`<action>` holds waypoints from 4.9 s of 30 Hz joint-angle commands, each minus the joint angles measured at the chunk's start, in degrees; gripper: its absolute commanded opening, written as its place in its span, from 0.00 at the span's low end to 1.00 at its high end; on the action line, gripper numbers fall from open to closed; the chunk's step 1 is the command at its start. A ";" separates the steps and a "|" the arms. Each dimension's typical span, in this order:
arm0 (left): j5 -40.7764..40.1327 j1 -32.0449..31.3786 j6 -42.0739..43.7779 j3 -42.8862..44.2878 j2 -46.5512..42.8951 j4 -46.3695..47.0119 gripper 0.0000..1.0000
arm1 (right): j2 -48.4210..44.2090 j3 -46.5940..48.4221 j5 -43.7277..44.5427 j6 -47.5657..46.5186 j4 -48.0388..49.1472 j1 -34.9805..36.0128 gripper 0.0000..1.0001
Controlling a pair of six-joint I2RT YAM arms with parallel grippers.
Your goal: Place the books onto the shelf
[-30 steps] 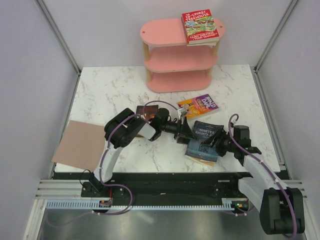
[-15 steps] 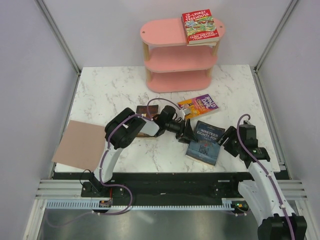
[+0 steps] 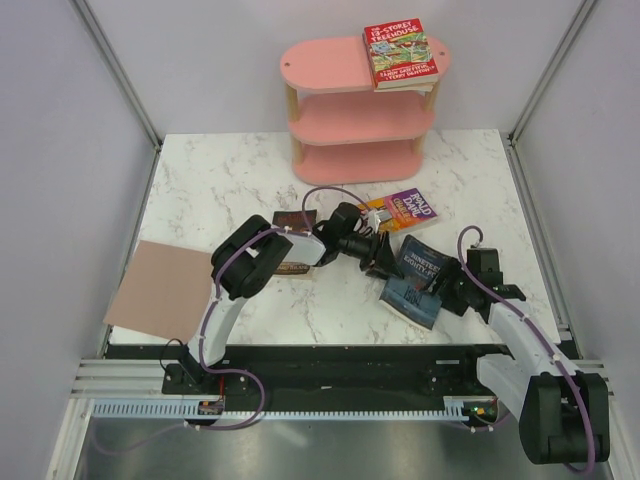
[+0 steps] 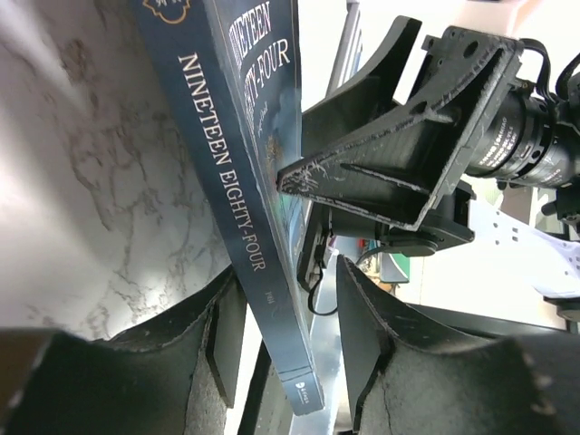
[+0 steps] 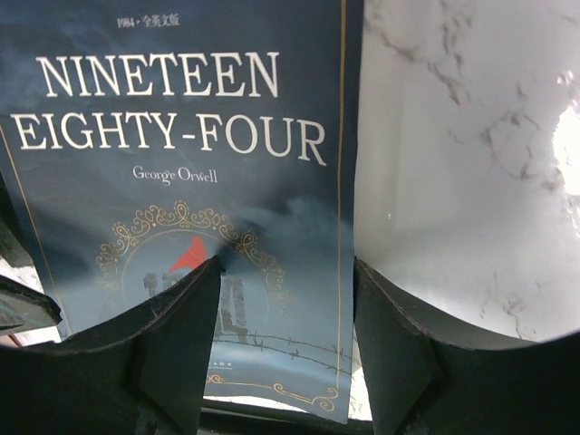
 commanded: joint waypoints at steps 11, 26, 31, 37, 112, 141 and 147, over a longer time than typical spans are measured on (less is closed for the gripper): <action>1.05 -3.92 16.36 10.80 -1.11 -20.80 0.42 | -0.19 5.51 -3.79 -4.13 11.52 1.23 0.67; -4.75 -1.02 17.61 11.60 -12.52 -25.75 0.02 | -13.71 2.00 0.26 6.40 9.85 1.32 0.98; -5.63 2.22 9.45 8.72 -16.40 -16.36 0.02 | -23.89 -1.52 -1.42 15.46 11.52 1.23 0.98; -5.63 5.83 -3.91 6.33 -15.80 1.30 0.02 | -29.54 -5.12 -1.68 23.90 13.62 1.23 0.98; -1.33 13.82 -21.19 -8.16 -14.11 32.73 1.00 | -20.41 8.49 -3.96 20.68 32.10 1.23 0.00; -1.59 21.92 15.05 -22.76 -27.65 -4.83 1.00 | 3.40 47.69 -15.04 22.76 47.37 1.23 0.00; -1.50 21.83 15.67 -23.64 -28.18 -5.26 1.00 | 12.71 55.67 -11.53 21.98 48.79 1.23 0.00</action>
